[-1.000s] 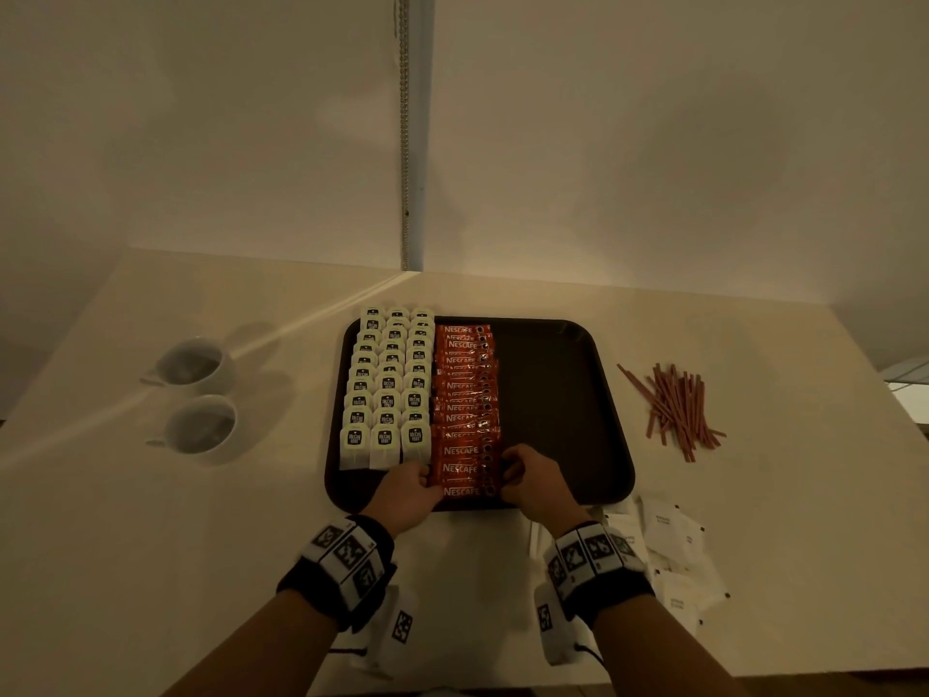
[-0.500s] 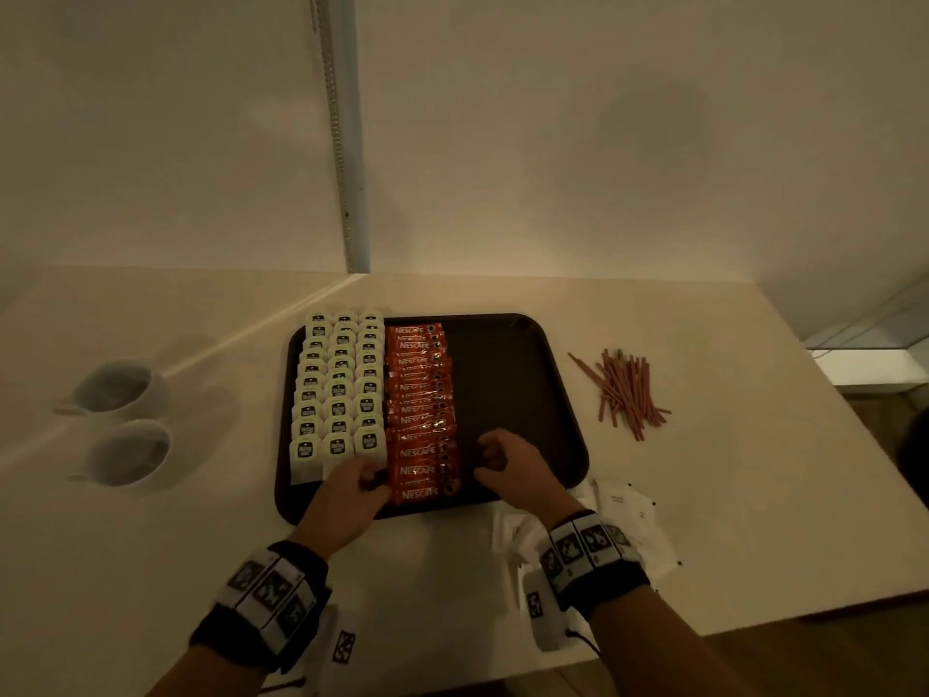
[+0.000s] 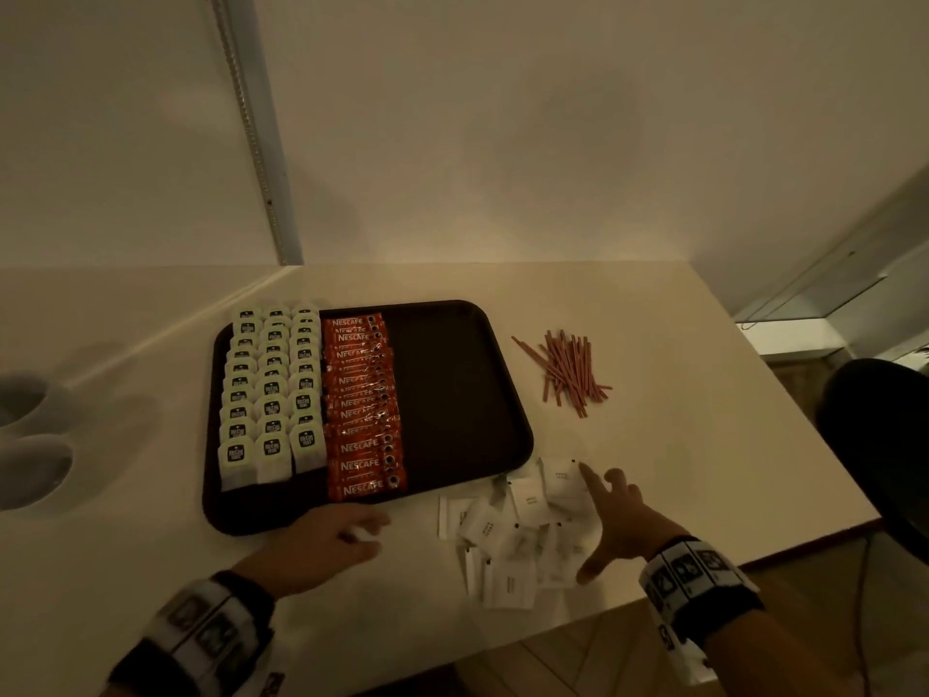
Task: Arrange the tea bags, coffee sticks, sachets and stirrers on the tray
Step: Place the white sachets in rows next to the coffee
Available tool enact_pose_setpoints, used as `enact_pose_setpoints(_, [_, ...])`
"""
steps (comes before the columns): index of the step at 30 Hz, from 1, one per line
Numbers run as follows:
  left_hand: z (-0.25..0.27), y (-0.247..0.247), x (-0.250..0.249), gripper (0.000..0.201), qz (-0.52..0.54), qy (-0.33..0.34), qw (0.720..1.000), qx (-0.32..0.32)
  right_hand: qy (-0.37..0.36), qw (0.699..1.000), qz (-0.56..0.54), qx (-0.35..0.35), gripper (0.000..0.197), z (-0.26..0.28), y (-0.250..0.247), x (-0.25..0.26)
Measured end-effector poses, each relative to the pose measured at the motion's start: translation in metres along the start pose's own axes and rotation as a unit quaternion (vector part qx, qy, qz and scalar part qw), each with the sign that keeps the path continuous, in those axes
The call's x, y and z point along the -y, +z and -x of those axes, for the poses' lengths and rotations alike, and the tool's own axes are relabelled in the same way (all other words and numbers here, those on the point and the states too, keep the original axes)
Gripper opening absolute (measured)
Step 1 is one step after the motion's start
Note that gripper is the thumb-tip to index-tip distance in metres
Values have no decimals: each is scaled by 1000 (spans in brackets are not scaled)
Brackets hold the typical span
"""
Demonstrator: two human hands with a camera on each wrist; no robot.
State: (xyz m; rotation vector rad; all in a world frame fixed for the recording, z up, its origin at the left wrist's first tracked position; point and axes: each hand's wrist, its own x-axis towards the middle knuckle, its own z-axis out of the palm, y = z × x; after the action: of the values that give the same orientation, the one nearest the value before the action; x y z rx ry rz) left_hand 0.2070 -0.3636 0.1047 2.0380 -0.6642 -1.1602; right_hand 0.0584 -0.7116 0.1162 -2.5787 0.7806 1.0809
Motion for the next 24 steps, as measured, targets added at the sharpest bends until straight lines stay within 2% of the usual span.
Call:
enact_pose_setpoints(2, [-18, 24, -23, 85, -71, 31, 995, 61, 0, 1000, -22, 3, 148, -3, 3, -2])
enact_pose_setpoints(4, [-38, 50, -43, 103, -173, 95, 976, 92, -8, 999, -40, 1, 150, -7, 4, -2])
enact_pose_setpoints(7, [-64, 81, -66, 118, -278, 174, 938, 111, -24, 998, -51, -6, 152, -11, 6, -1])
enact_pose_setpoints(11, [-90, 107, -76, 127, -395, 169, 895, 117, -27, 998, -61, -6, 144, -13, 10, 4])
enact_pose_setpoints(13, [-95, 112, -73, 129, -421, 158, 887, 109, -39, 997, -61, -1, 141, -12, 14, 9])
enact_pose_setpoints(18, [-86, 107, -56, 120, -401, 145, 899, 102, -80, 995, -51, 11, 139, -7, 28, 34])
enact_pose_setpoints(21, [-69, 96, -46, 115, -375, 134, 910, 112, -105, 993, -40, 19, 135, -3, 36, 56])
enact_pose_setpoints(24, [-49, 79, -27, 109, -380, 119, 910, 112, -132, 990, -41, 22, 130, -1, 42, 82])
